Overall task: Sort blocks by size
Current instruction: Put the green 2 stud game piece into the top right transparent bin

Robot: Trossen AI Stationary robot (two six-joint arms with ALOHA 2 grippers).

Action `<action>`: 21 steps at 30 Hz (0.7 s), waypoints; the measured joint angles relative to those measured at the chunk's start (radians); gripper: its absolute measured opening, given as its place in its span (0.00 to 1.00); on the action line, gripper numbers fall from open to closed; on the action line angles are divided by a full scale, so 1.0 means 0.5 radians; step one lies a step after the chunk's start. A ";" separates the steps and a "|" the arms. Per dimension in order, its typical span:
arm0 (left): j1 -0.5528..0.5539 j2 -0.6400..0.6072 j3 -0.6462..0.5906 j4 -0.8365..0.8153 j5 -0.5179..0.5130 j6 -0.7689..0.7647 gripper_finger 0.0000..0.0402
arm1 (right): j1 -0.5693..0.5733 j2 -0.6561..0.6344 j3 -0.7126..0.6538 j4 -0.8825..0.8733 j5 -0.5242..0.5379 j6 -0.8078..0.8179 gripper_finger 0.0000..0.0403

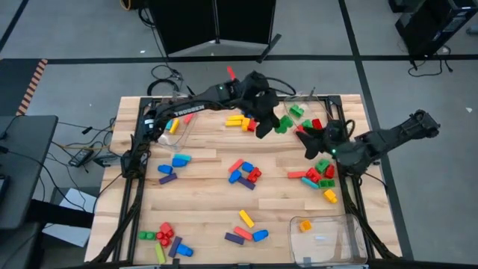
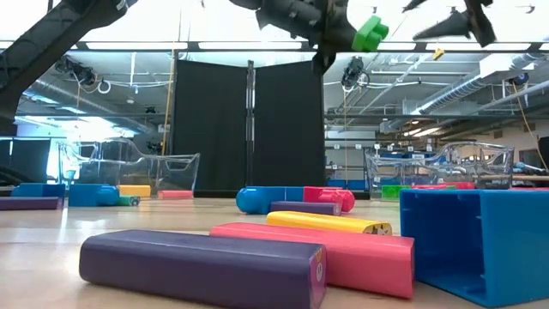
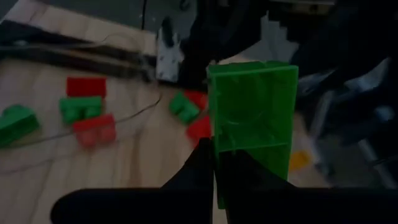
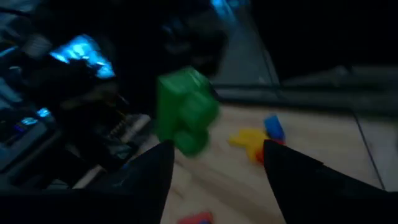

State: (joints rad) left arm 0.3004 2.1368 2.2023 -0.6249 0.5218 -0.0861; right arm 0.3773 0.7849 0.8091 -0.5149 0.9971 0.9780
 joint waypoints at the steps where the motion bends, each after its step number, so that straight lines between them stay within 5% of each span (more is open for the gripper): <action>1: 0.000 0.000 0.018 0.010 0.033 -0.021 0.03 | -0.021 0.000 0.016 0.113 -0.012 -0.149 0.66; 7: 0.000 0.000 0.045 0.263 0.369 -0.246 0.03 | -0.178 0.000 0.029 0.653 -0.240 -0.802 0.74; 21: -0.005 0.001 0.045 0.442 0.416 -0.392 0.03 | -0.501 0.009 0.031 0.940 -0.770 -0.969 0.71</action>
State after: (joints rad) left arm 0.2981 2.1372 2.2246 -0.4037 0.7298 -0.2823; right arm 0.1266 0.7895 0.8246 -0.0449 0.6121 0.4934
